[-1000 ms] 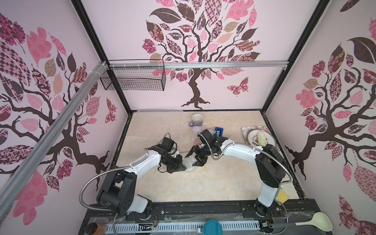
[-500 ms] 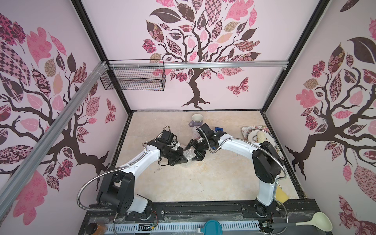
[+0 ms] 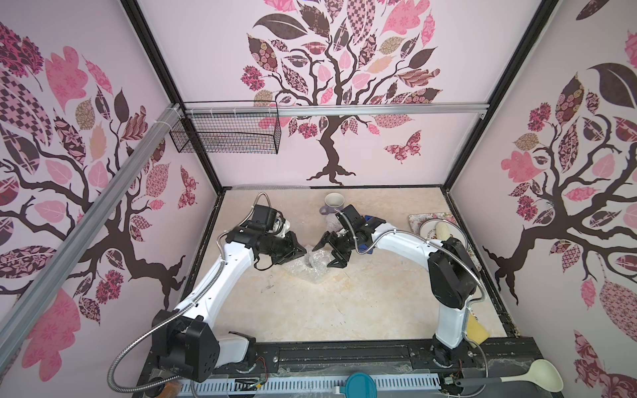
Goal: Wrap mugs in bubble wrap
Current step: Stick the tape on the bubble wrap, then move the bubble wrap to the center of the board.
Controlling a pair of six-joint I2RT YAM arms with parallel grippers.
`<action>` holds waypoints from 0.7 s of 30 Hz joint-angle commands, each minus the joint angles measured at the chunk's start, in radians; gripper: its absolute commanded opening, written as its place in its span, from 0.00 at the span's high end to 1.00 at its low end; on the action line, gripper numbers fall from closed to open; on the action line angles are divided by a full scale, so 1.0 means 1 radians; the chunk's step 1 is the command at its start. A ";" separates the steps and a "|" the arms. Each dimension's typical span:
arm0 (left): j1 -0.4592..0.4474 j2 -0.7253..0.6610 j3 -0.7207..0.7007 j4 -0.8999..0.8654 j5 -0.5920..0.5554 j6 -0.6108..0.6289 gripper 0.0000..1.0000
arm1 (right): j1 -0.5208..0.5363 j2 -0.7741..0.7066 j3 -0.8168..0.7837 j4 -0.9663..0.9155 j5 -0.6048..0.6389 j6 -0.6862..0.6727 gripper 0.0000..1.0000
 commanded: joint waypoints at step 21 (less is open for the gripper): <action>0.230 0.482 -0.054 0.427 0.109 0.076 1.00 | -0.003 0.037 0.109 -0.103 0.069 -0.172 0.21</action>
